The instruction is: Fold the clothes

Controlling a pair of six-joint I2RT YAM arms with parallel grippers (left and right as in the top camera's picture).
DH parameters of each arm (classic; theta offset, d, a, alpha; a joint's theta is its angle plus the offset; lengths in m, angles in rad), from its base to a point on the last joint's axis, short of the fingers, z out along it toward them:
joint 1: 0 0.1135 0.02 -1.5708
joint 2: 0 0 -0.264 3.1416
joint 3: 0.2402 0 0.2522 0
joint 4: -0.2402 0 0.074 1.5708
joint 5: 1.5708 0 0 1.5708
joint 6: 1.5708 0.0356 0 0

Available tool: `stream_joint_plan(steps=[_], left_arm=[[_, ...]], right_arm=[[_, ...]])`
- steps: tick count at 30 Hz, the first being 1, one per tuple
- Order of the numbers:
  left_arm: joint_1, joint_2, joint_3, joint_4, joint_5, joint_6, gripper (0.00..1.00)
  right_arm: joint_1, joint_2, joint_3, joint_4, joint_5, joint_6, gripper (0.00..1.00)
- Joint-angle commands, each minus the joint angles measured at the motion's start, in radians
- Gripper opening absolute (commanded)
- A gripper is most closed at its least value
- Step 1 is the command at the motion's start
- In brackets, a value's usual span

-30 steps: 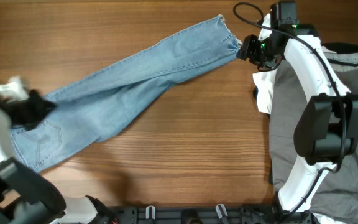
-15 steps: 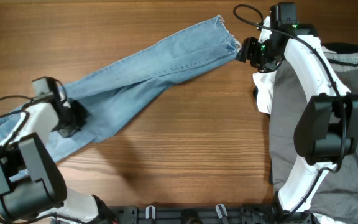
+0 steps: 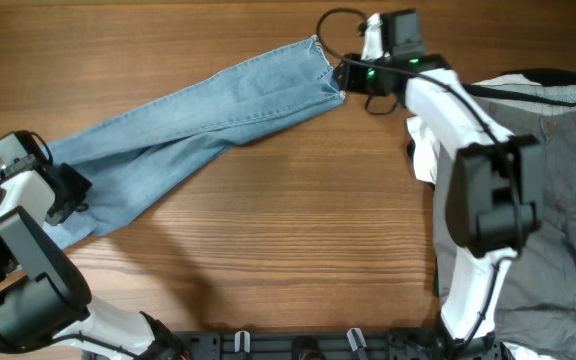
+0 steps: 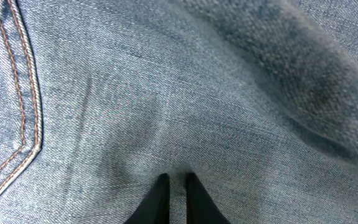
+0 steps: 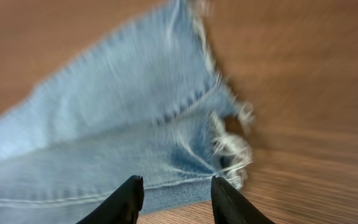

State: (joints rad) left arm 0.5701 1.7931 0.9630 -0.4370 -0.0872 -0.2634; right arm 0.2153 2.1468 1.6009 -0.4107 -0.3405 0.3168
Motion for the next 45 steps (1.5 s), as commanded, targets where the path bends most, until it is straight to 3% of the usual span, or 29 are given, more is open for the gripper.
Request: stream_joint_plan(steps=[1,10,15,21,27,33,39,41,45], left_arm=[[-0.003,0.081,-0.043,-0.049,-0.051,0.025,0.12],[-0.003,0.081,-0.043,-0.076,-0.051,0.024,0.14],[-0.003,0.081,-0.043,-0.084,-0.051,0.024,0.16],[-0.003,0.081,-0.043,-0.091,-0.051,0.024,0.16],[-0.003,0.081,-0.043,-0.090,-0.051,0.024,0.17],[-0.003,0.081,-0.043,-0.090,-0.051,0.024,0.17],[-0.003,0.081,-0.043,-0.089,-0.051,0.024,0.17],[-0.003,0.081,-0.043,-0.090,-0.051,0.024,0.17],[-0.003,0.081,-0.043,-0.092,-0.051,0.024,0.17]], right_arm=[[0.019,0.085,-0.012,-0.016,-0.023,0.069,0.47],[0.021,0.096,-0.013,-0.005,0.016,0.023,0.53],[0.021,0.096,-0.013,0.024,0.023,0.019,0.41],[0.007,0.096,-0.012,0.066,0.026,-0.003,0.50],[0.000,0.096,-0.012,0.147,-0.110,-0.021,0.35],[0.000,0.109,-0.012,0.053,0.006,-0.022,0.40],[0.000,0.123,-0.013,0.036,0.001,-0.025,0.42],[0.000,0.140,-0.013,0.056,-0.058,-0.026,0.39],[0.000,0.144,-0.010,0.123,-0.162,-0.024,0.22]])
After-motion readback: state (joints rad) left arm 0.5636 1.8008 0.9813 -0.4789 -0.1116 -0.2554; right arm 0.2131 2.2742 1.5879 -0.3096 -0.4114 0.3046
